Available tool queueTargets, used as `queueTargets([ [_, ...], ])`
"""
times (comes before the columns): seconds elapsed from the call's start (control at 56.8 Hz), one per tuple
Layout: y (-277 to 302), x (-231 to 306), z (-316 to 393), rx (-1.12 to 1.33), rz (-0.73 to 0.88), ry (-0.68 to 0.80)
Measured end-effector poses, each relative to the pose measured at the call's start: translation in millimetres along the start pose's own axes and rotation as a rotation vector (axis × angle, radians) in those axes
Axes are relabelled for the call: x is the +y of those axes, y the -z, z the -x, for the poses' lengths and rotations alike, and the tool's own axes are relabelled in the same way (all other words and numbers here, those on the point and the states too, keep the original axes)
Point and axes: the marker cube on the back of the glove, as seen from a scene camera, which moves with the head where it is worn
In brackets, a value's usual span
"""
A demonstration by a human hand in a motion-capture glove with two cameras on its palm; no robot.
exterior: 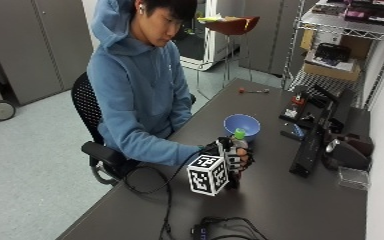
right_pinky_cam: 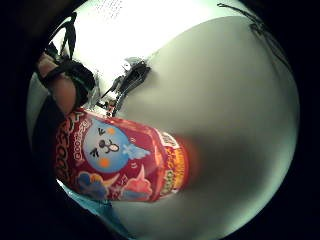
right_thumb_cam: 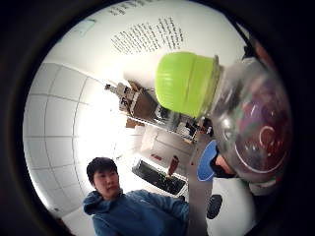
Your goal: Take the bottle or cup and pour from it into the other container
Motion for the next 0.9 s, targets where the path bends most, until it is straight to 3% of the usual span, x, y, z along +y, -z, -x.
queueTargets([
  [0.528, -27, -8, 50, 0.198, 0.171, 0.042],
  [0.898, -55, -31, 102, 0.733, 0.5, 0.131],
])
